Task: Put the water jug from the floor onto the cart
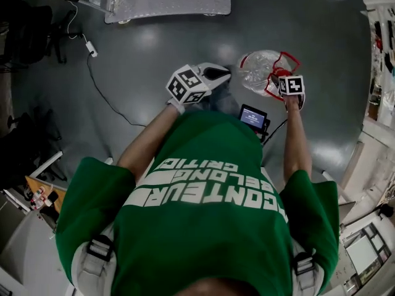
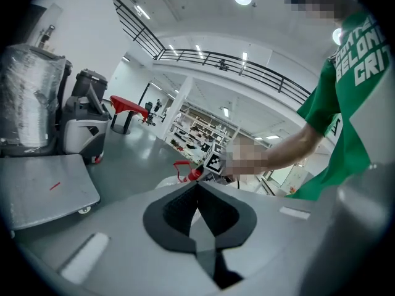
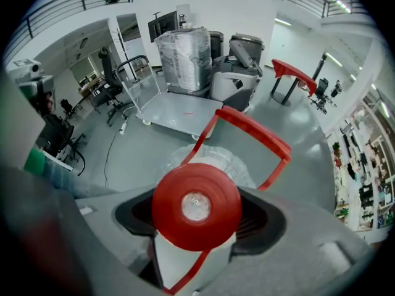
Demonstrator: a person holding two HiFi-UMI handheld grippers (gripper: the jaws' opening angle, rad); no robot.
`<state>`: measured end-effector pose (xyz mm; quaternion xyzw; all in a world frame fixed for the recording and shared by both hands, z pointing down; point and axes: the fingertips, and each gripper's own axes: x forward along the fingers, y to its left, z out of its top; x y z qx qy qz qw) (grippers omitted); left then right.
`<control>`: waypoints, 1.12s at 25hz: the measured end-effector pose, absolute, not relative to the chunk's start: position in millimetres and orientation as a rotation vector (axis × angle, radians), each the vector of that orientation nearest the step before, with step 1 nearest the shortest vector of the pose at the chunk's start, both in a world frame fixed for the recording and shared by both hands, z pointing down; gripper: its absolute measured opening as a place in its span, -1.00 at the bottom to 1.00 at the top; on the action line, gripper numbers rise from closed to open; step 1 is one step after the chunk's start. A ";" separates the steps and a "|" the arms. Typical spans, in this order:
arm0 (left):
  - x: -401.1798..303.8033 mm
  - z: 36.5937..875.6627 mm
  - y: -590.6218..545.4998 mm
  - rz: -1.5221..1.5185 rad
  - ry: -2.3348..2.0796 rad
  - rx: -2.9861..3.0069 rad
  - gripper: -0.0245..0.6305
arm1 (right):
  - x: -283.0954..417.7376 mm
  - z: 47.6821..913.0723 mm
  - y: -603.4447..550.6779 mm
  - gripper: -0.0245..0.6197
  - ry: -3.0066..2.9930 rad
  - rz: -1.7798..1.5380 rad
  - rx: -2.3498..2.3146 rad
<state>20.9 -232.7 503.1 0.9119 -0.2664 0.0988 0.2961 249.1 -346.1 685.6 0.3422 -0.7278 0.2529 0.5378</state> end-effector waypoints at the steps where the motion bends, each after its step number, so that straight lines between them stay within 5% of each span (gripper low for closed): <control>1: 19.7 503.7 -234.6 0.263 -0.721 2.419 -0.88 | 243.9 687.5 -350.1 0.02 -1.739 0.597 0.798; 28: 22.9 505.9 -347.6 0.294 -1.027 2.264 -0.88 | 202.2 730.3 -500.6 0.02 -1.813 0.465 0.509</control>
